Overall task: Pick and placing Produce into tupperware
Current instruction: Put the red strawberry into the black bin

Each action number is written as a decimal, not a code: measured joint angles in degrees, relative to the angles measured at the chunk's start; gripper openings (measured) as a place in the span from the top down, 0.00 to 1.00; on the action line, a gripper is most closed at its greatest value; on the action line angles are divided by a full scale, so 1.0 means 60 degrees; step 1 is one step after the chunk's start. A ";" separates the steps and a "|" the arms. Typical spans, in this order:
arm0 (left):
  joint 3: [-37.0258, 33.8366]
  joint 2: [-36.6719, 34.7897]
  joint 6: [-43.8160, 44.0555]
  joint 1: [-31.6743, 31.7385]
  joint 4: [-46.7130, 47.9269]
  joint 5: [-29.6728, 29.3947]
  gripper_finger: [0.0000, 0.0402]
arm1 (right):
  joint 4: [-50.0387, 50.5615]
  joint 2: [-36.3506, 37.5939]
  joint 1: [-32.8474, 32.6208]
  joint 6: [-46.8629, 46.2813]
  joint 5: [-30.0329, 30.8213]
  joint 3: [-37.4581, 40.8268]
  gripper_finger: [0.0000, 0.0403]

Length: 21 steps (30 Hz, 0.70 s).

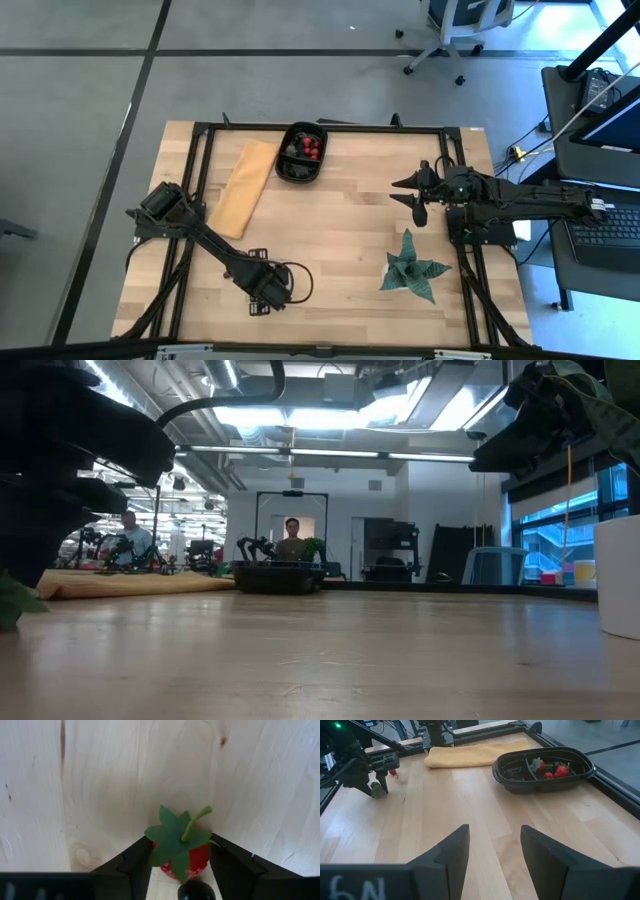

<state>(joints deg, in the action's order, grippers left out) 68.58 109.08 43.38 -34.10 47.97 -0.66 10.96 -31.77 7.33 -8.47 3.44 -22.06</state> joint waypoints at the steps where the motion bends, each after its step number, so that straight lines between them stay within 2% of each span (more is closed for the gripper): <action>1: 0.0000 0.0000 0.0000 0.0021 -0.0002 -0.0002 0.58 | 0.0000 0.0000 -0.0001 0.0003 0.0000 0.0000 0.56; 7: 0.0000 -0.0004 0.0000 0.0147 0.0011 0.0088 0.66 | 0.0004 0.0000 -0.0002 0.0019 0.0000 0.0000 0.56; 14: -0.0015 -0.0058 -0.0001 0.0461 0.0032 0.0476 0.63 | 0.0011 0.0000 -0.0001 0.0030 0.0000 0.0000 0.56; 21: -0.0029 -0.0893 -0.0126 0.1099 0.0275 0.0127 0.66 | 0.0011 0.0000 0.0000 0.0030 0.0000 0.0000 0.56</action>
<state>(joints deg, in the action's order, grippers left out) 68.40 103.72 42.62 -27.50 49.61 0.11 11.03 -31.77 7.33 -8.29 3.44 -22.06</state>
